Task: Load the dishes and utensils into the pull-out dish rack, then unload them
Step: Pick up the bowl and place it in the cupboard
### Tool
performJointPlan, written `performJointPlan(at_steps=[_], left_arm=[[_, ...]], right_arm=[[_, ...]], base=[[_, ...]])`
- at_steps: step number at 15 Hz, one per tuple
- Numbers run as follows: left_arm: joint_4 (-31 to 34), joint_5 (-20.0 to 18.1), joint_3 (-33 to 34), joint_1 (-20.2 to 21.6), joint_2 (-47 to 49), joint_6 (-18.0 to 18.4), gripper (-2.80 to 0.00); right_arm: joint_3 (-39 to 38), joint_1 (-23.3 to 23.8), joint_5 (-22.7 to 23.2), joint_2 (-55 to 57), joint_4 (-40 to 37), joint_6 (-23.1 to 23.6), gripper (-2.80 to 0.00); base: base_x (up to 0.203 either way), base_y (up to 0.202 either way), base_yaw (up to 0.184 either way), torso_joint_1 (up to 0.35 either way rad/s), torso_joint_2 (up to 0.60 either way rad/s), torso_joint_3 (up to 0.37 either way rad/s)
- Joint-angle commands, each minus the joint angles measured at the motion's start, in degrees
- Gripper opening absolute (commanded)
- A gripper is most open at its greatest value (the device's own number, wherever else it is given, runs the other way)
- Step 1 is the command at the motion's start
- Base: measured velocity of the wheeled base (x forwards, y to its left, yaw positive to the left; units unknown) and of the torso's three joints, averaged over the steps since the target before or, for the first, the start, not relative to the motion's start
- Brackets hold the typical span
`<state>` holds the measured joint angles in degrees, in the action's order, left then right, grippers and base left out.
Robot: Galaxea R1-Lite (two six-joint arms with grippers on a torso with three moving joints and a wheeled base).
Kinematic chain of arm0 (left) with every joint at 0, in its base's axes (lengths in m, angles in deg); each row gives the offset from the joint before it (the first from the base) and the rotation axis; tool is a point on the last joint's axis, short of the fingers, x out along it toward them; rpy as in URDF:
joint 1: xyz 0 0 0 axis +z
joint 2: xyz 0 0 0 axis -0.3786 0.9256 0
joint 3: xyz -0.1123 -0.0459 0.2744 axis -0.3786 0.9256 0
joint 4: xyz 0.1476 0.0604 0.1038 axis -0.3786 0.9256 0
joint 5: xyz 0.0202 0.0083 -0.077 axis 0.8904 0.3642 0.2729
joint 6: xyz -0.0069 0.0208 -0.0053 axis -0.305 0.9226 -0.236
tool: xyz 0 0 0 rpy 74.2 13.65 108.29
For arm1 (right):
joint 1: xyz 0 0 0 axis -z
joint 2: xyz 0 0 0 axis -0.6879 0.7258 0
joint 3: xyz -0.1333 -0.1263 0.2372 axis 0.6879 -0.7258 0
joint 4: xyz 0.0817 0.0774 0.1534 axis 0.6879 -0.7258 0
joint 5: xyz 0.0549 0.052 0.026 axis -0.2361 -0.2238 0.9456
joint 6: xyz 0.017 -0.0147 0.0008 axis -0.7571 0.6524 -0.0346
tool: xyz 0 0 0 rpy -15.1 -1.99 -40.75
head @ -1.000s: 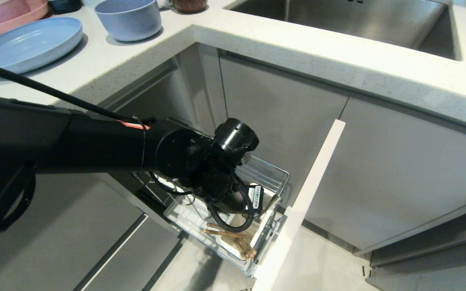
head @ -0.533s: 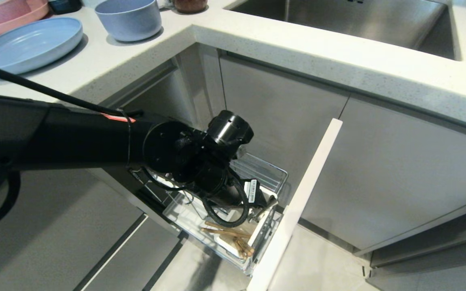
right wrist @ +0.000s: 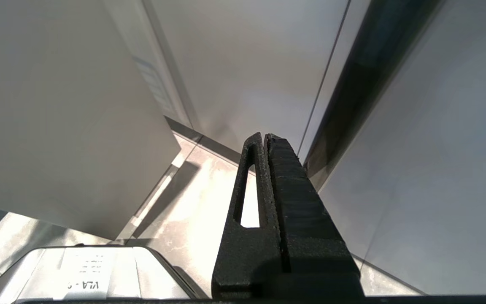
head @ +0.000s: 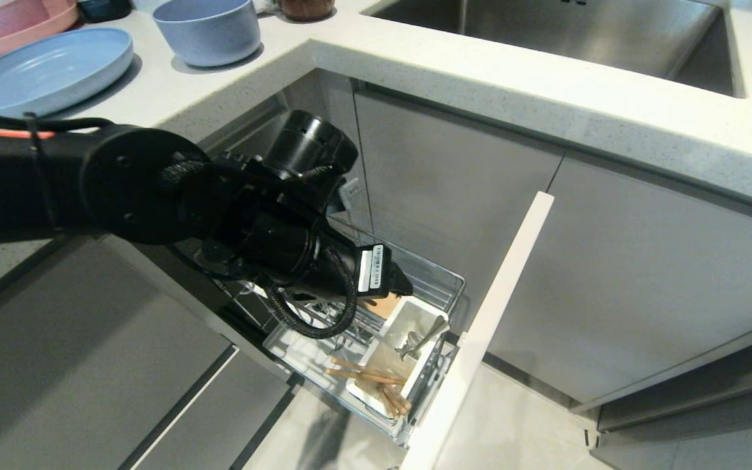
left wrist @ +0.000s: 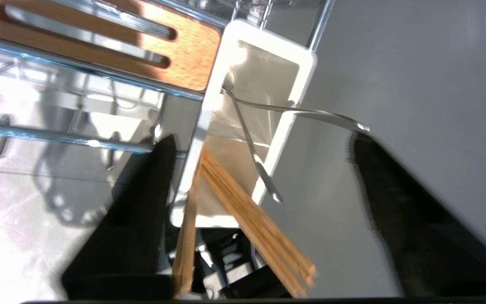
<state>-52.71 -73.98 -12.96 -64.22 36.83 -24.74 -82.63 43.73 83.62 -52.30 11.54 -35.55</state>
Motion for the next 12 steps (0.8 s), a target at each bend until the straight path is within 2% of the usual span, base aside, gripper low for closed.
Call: performJointPlan(at_steps=[1, 6, 9, 12], left_arm=[[0.04, 1.13, 0.73, 0.74, -6.4, -0.11, -2.8], [-0.2, 1.85, 0.81, 1.84, -13.51, 0.32, -2.8], [-0.35, 1.87, -0.19, 4.37, -16.54, 0.81, -2.8], [-1.58, 1.99, -8.67, 8.8, -17.18, 4.87, -2.8]], right_arm=[[-0.09, 0.0, 0.0, -0.22, 0.02, -0.02, -2.8], [-0.09, 0.0, 0.0, -0.23, 0.02, -0.02, -2.8], [-0.09, 0.0, 0.0, -0.22, 0.02, -0.02, -2.8], [-0.09, 0.0, 0.0, -0.23, 0.02, -0.02, -2.8]], base=[[0.0, 0.0, 0.0, 0.0, 0.0, 0.0], [0.0, 0.0, 0.0, 0.0, 0.0, 0.0], [0.0, 0.0, 0.0, 0.0, 0.0, 0.0], [0.0, 0.0, 0.0, 0.0, 0.0, 0.0]])
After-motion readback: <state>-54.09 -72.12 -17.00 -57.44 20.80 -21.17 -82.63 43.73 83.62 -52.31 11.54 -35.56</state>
